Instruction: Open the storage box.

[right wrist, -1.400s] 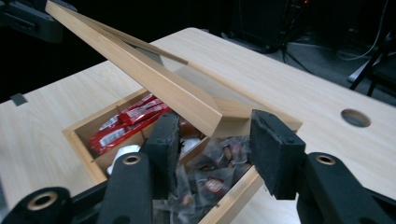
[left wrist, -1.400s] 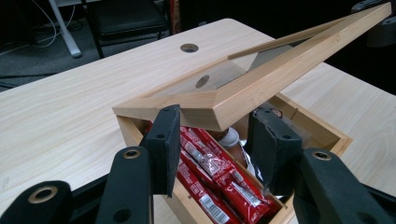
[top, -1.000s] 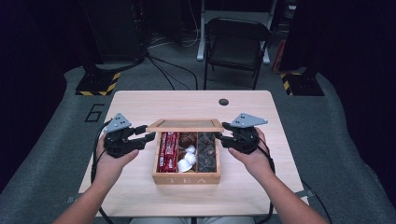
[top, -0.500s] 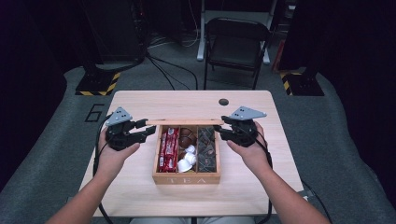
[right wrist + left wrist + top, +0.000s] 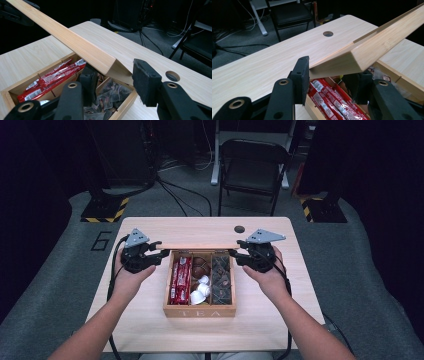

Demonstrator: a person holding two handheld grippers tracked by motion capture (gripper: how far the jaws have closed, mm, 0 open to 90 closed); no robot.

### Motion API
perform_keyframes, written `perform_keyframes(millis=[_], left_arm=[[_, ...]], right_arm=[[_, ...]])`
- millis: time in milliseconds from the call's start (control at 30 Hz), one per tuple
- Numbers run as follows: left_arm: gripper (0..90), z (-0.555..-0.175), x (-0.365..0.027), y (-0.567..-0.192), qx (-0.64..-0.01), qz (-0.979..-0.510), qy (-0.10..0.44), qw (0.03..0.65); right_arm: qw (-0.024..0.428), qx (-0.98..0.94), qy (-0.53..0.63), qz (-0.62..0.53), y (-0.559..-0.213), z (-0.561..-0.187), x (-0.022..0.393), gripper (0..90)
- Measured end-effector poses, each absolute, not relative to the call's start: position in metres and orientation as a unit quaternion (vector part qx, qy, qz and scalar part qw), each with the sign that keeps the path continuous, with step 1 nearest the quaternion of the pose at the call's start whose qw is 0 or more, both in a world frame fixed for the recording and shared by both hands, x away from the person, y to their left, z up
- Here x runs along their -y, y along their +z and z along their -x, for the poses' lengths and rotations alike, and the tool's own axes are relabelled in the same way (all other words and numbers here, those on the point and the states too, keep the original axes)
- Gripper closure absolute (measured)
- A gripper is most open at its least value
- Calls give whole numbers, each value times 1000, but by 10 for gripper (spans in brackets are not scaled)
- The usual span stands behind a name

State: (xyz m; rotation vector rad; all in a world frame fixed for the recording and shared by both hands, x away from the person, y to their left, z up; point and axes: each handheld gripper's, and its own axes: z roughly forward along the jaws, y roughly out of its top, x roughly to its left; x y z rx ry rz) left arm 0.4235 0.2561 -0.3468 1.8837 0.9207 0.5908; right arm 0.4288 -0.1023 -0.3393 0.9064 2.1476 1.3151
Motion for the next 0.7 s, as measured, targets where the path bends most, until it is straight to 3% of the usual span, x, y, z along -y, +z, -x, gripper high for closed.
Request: perform_keyframes(millis=[700], left_arm=[[589, -448, -257, -333, -389, -756, 234, 472]], right_arm=[[217, -766, 482, -365, -338, -457, 100, 494]])
